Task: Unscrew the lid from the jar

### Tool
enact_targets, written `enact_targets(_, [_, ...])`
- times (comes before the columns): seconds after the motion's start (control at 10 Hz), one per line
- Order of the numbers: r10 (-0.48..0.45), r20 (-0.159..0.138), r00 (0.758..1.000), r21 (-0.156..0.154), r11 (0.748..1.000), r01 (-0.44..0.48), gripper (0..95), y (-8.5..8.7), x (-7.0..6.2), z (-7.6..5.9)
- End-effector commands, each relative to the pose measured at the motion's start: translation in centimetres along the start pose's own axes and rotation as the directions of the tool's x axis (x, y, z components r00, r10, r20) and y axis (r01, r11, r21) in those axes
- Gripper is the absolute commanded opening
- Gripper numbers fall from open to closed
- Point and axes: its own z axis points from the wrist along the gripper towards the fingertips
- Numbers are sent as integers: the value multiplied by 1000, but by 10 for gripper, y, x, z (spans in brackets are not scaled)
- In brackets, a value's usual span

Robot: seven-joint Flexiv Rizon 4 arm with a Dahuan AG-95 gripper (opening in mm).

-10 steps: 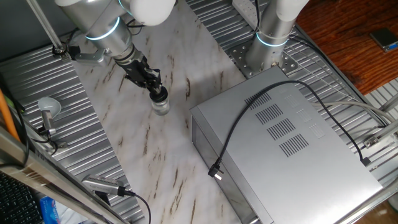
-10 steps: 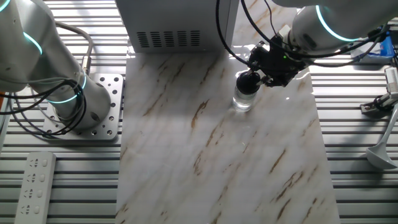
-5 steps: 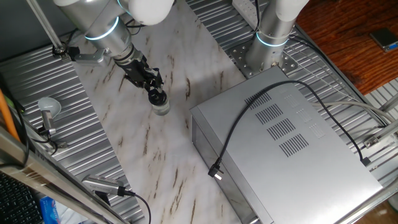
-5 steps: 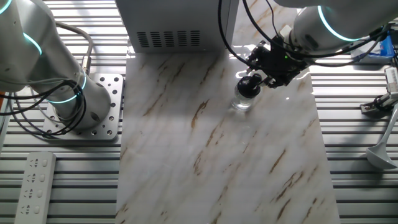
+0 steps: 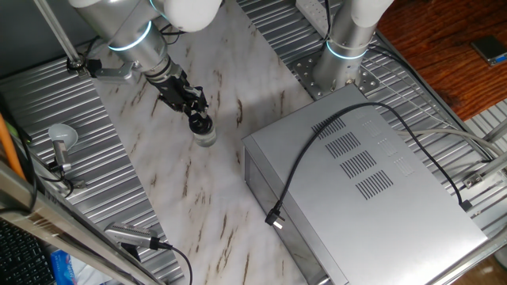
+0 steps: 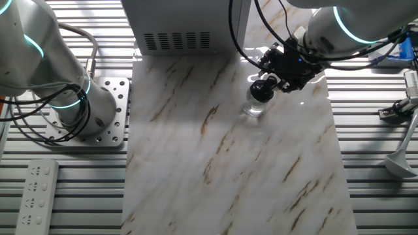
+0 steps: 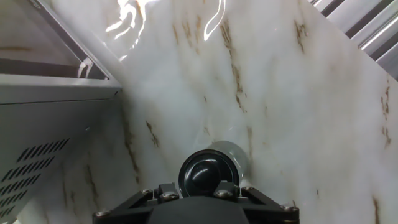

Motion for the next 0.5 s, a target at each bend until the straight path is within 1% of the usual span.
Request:
enact_targets(0.1, [32,-38,999,15,999,-31,380,-1,-1,0])
enact_targets(0.2, [41,-56,998,18,999,-40,380,0,-1,-1])
enact_targets(0.3, [52,-85,995,24,998,-50,570,0,0,-2])
enact_targets(0.5, [49,-97,994,22,999,-47,570,0,2,-5])
